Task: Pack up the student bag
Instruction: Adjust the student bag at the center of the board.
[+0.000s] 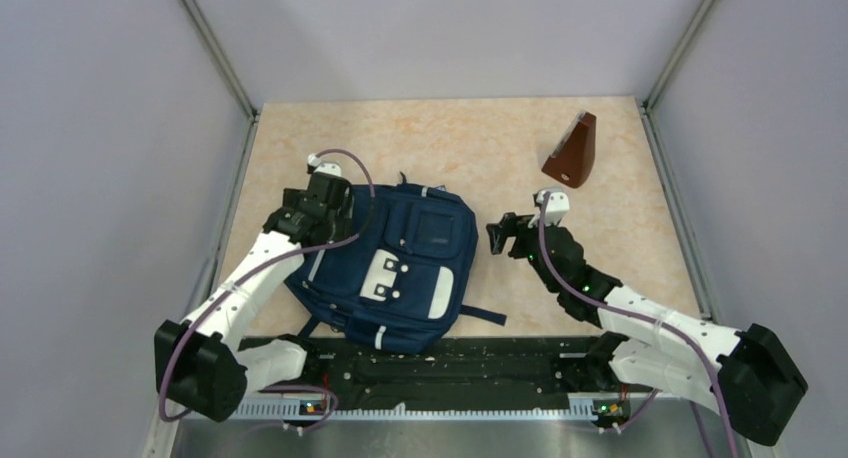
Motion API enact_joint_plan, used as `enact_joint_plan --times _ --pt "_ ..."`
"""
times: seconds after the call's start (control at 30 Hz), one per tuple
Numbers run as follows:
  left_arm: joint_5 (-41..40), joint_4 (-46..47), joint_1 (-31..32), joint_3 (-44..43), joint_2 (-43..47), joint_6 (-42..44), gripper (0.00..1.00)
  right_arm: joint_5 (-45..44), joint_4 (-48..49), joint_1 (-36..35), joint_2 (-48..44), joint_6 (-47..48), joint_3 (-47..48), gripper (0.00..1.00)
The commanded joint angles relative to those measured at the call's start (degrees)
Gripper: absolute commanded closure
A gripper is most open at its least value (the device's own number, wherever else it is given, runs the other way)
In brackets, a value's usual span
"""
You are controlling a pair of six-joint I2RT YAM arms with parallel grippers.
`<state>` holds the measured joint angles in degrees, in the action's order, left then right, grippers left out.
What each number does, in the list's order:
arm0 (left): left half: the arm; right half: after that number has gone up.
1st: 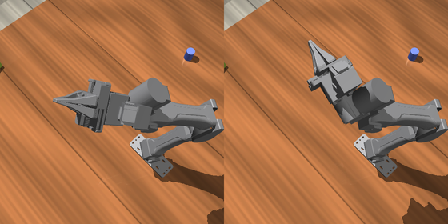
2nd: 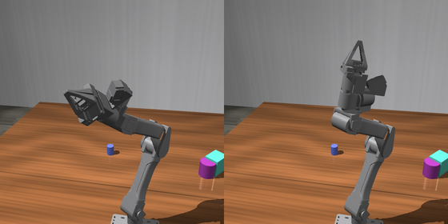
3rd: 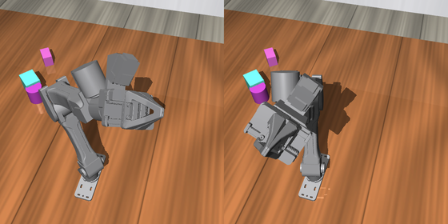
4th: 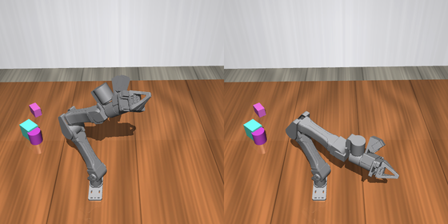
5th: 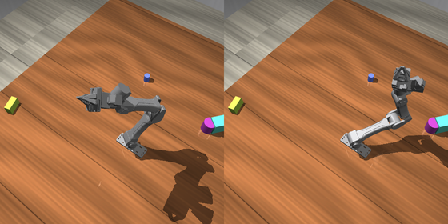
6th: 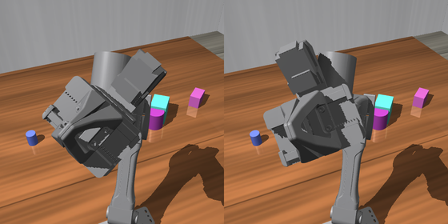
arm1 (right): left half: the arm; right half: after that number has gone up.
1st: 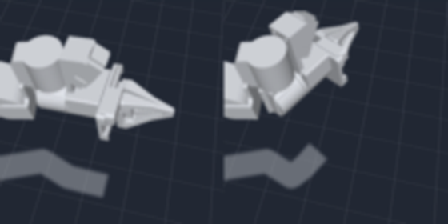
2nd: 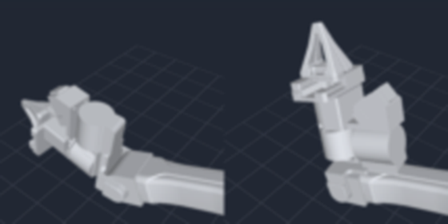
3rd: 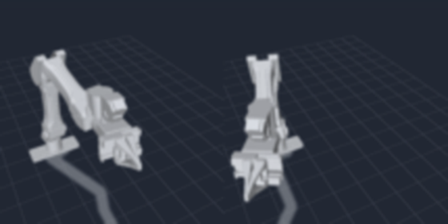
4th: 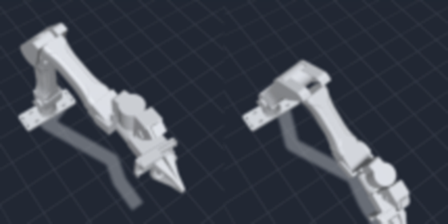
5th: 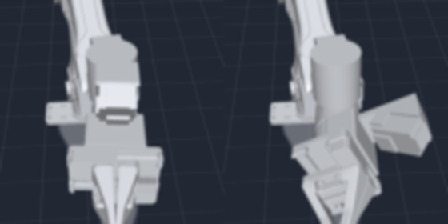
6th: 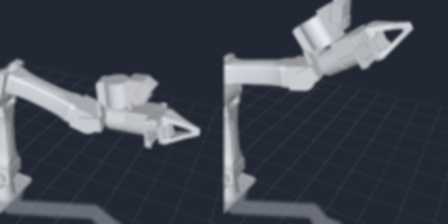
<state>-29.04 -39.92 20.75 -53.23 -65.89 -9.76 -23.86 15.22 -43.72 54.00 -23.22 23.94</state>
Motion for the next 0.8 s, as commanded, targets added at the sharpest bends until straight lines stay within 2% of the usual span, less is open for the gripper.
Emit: enact_joint_plan --times 0.0,0.2,0.37,0.6,0.77 --pt "-2.22 -1.01 -0.22 -2.78 -1.34 0.03 0.05 0.81 2.35 0.31 -1.10 -0.29 -0.14 0.20" --pt "7.41 -0.46 -5.97 -2.48 -2.08 -1.49 0.07 0.84 2.26 0.31 -1.63 -0.37 -0.40 0.21" --pt "16.29 1.65 -11.45 -1.06 -0.11 -1.93 0.28 0.59 2.33 0.31 -1.96 -0.39 -0.57 0.21" --pt "20.67 1.93 -15.29 -0.30 -0.57 -2.61 0.38 0.87 2.53 0.31 -1.61 -0.35 -0.49 0.21" --pt "20.59 1.72 -16.07 -0.17 -0.72 -2.96 0.64 0.78 2.70 0.31 -1.46 -0.38 -0.73 0.22"
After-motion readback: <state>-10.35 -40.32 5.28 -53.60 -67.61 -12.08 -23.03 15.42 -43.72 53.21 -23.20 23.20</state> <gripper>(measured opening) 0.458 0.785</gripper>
